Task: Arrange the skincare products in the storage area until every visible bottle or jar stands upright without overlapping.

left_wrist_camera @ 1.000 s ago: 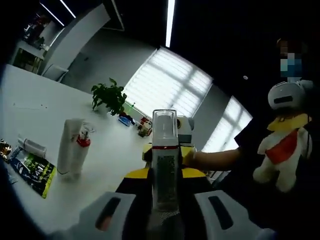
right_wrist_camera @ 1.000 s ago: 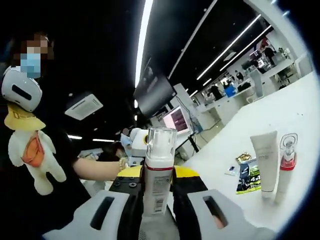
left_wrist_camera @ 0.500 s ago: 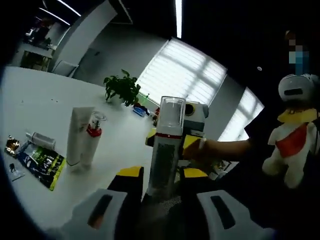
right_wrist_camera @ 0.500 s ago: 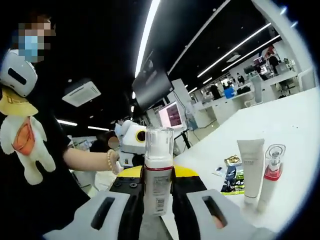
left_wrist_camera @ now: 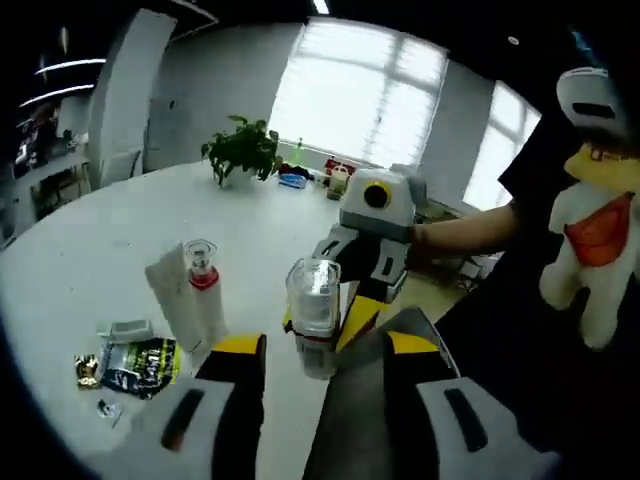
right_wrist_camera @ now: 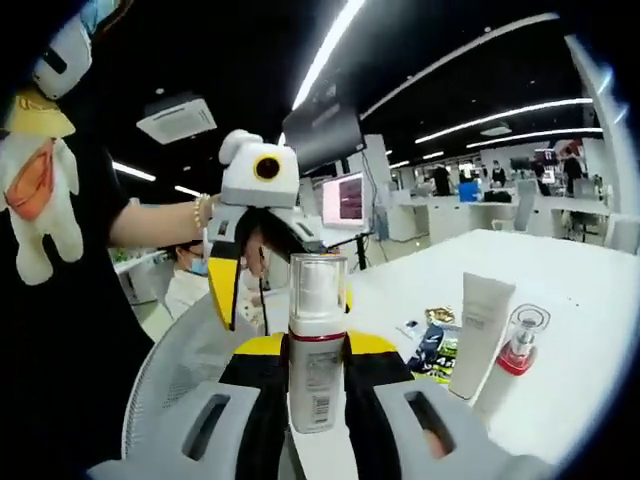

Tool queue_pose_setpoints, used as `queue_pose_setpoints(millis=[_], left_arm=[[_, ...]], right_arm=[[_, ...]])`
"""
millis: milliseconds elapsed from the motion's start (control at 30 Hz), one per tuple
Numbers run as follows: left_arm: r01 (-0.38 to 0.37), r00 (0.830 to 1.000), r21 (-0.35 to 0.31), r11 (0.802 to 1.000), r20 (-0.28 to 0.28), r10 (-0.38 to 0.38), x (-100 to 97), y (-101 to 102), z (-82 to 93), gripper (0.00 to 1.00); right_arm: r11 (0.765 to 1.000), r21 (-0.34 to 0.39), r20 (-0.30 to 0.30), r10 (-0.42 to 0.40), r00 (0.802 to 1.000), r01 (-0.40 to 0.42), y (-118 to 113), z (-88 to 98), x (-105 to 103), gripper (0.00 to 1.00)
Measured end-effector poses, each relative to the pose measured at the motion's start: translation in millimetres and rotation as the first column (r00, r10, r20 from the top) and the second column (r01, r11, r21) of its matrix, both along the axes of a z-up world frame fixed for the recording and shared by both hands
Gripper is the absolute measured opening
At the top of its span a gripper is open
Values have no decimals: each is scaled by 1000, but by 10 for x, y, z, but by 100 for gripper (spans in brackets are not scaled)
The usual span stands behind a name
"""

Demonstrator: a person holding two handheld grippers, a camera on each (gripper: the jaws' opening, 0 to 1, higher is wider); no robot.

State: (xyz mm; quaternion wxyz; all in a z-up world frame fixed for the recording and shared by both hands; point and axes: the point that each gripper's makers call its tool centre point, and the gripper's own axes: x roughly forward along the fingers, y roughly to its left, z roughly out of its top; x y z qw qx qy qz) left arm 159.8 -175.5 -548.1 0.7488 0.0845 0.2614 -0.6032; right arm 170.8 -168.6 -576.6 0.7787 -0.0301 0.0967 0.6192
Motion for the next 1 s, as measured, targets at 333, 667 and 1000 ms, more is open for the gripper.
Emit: queue_pose_setpoints(millis=[333,667,1000], left_arm=[[86,985,223,971,125,-116,56,-43,-86,35],[131,966,313,941,173,-192,139,-45,-224,26],[155,962,352,923,160,-222,148,-136,-349,25]], right_arm=[[994,-106,82,49,995,-40,93,-132,-83,20],[993,-116,85,29,996,-19,95,-167,-63,20],[989,-146,71,8,997,3,54,-336,-6,20]])
